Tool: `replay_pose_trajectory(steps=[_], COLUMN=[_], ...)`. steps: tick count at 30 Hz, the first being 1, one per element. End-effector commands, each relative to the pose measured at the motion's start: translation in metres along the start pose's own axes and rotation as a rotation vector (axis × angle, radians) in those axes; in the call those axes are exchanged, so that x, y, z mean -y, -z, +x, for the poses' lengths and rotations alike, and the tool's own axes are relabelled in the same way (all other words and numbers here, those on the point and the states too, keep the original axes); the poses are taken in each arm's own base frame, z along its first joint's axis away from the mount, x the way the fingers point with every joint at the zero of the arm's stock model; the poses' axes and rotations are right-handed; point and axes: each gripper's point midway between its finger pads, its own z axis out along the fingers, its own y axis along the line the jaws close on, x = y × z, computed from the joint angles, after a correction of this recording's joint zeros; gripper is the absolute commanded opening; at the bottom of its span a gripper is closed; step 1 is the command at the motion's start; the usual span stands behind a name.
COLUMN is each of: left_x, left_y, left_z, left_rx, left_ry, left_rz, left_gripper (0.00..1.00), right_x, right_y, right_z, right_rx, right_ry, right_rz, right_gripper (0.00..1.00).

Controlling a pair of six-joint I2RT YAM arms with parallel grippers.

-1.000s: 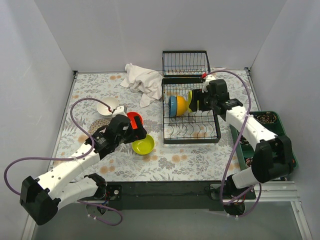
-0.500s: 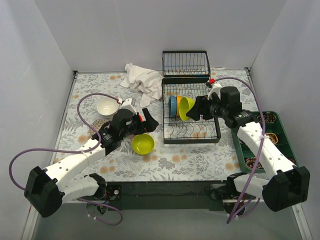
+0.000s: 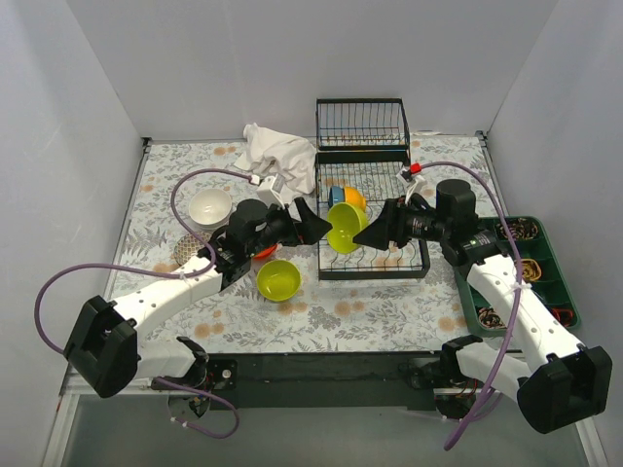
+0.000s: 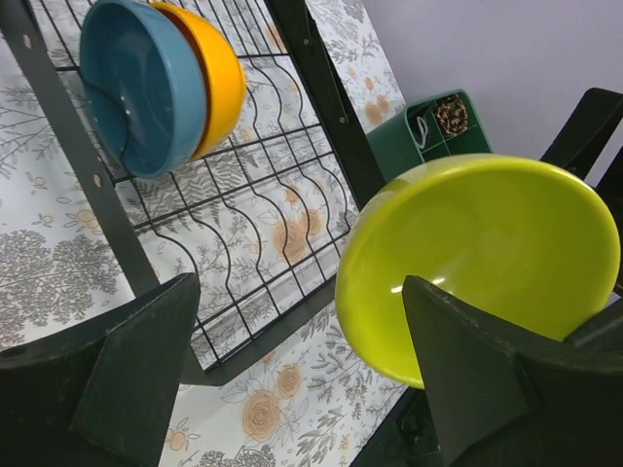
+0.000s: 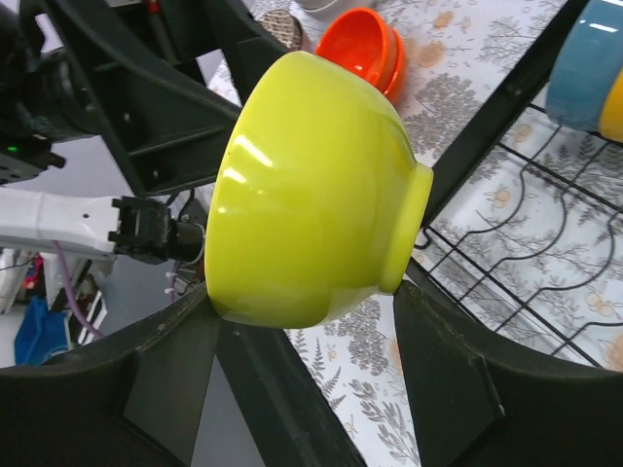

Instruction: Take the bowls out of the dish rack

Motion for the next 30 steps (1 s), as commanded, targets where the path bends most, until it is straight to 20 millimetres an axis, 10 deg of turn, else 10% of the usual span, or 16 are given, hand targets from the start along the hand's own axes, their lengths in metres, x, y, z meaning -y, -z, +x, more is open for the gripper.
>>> replay_pose_trajectory(steps=[1,14,18,24,30], left_x=[0.028,0.023,0.02,-0.011,-0.05], left_y=[-0.004,0.0,0.011,0.028,0.061], left_z=[-0.015,-0.002,-0.005,-0.005,0.001], left_rx=[0.015,-0.018,0.016,0.031,-0.003], left_ry=[-0.021,-0.028,-0.04,-0.071,-0.061], left_rz=[0.121,0.129,0.113,-0.059,-0.3], left_gripper=[0.79,0.01,0.0,0.0,0.0], right_x=[-0.031,-0.032,-0.03,-0.025,-0.009], right_y=[0.005,0.001,-0.001,-0.004,-0.008], right_z=[-0.01,0.002,0.004,-0.003,-0.004], right_rx=[0.043,0.022,0.011,0.023,0.006], right_ry=[0.04,-0.002,-0.012,0.0,0.025], right_rz=[-0.133,-0.171,-0.176,-0.15,-0.07], right_gripper=[0.01,0.05,0.24,0.85,0.99])
